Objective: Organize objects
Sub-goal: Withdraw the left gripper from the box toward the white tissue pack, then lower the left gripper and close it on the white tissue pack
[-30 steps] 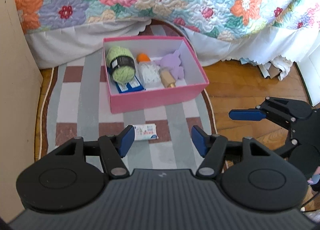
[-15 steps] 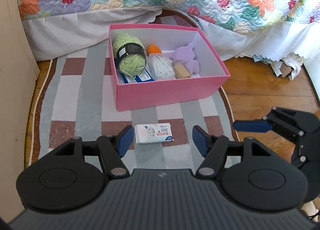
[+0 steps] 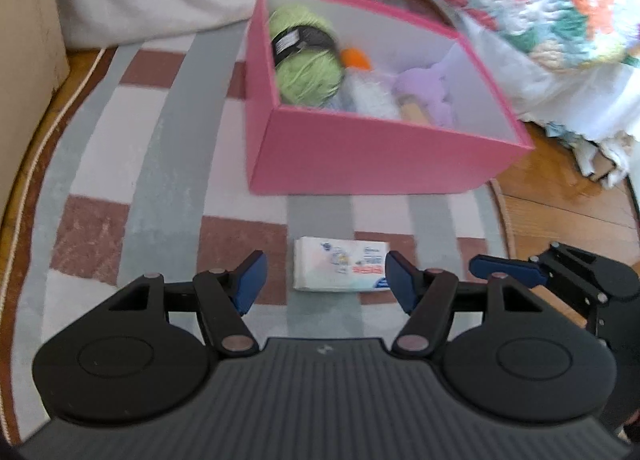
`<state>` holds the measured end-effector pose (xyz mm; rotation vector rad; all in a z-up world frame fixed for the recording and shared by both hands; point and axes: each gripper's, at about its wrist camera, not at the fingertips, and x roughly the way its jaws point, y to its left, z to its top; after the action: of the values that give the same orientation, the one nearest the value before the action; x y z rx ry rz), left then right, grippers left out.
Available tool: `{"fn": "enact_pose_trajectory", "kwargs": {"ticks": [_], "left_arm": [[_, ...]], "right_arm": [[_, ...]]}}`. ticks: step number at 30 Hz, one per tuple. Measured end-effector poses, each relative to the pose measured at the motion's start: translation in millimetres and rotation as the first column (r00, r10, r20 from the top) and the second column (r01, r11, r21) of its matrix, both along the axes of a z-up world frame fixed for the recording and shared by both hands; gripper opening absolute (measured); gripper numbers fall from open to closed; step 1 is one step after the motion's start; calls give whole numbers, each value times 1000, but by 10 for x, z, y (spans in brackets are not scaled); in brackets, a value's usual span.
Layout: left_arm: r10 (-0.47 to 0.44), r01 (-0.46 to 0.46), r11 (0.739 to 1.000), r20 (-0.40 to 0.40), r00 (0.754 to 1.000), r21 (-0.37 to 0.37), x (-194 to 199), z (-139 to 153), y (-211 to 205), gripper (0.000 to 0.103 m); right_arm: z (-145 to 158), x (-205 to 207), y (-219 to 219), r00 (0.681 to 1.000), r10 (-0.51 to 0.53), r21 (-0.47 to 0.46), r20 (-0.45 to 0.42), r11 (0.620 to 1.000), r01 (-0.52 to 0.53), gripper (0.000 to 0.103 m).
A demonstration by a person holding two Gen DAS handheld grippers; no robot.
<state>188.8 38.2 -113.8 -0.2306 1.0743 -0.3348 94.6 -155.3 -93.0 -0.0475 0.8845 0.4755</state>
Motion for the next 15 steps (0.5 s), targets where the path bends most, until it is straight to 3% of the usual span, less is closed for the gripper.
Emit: {"fn": "enact_pose_trajectory", "kwargs": {"ticks": [4,8,12,15], "left_arm": [[-21,21,998,-1,1000,52,134,-186,-88,64],[-23,23,1000,-39,999,16,184,-343,-101,64],[-34,35,999,-19,999,33,188,-423,-128,63],[-15,14,1000,-29,999,-28,209,-490,-87,62]], "right_arm": [[-276,98,56,1000,14,-45,-14,999,-15,79],[-450,173,87,999,37,-93,-18,995,-39,79],[-546,223,88,998,49,-77,-36,996,-51,79],[-629,265,109,998,48,-71,-39,996,-51,79]]}}
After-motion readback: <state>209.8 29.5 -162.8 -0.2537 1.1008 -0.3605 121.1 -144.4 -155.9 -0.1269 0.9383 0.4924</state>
